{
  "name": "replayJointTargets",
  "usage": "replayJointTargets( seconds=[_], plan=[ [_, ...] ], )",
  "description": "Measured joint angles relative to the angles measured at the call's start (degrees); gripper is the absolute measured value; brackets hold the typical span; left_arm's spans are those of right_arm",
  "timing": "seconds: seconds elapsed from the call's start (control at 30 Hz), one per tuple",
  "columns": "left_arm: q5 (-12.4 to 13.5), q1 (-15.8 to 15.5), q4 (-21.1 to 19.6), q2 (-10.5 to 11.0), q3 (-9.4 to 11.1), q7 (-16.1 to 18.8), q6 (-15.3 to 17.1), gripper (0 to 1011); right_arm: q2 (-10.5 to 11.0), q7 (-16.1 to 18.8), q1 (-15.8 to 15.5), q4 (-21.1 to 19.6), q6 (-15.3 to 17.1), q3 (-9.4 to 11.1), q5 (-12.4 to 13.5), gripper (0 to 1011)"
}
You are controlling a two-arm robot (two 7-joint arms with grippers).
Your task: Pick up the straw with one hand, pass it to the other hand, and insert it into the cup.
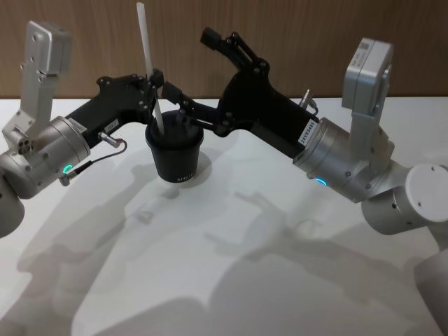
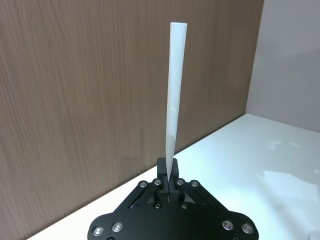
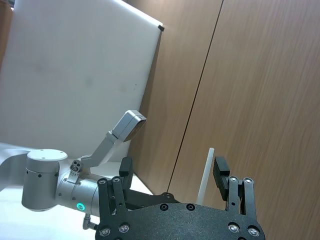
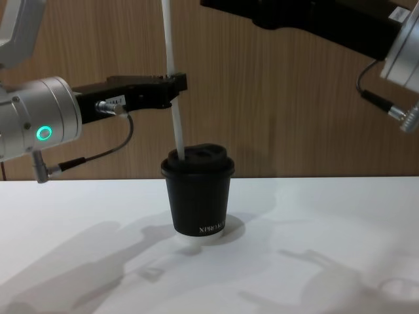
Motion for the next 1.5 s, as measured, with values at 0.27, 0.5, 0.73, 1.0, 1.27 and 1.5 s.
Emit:
replayJointTargets(
  seconds=[0.27,0.5,0.73,1.0,1.27,1.5],
  plan=[
    [0.1,0.2,0.5,-0.4,-0.2,0.0,0.8,157,0.0,0.0,0.0,0.0,0.0,0.0,0.0,1001],
    [0.3,0.7,0.5,-0.6,-0.4,-0.1,0.9,380,0.0,0.0,0.0,0.0,0.0,0.0,0.0,1001],
    [0.5,1.9,-0.6,-0.5,-0.9,0.0,0.7,584,0.0,0.0,0.0,0.0,0.0,0.0,0.0,1001],
    [0.6,4.4,-3.5,0.3,-1.9,0.6,0.4,851,0.5,-1.0,-0.5,-1.0,0.1,0.0,-0.4,1001],
    [0.7,8.1,-7.5,1.5,-3.3,1.9,0.0,1003,1.4,-3.3,-2.4,-3.1,1.2,0.3,-1.4,1001],
    [0.7,11.1,-10.3,2.2,-4.5,2.9,-0.3,1003,2.7,-5.5,-4.8,-5.4,2.4,0.8,-2.1,1001]
  ],
)
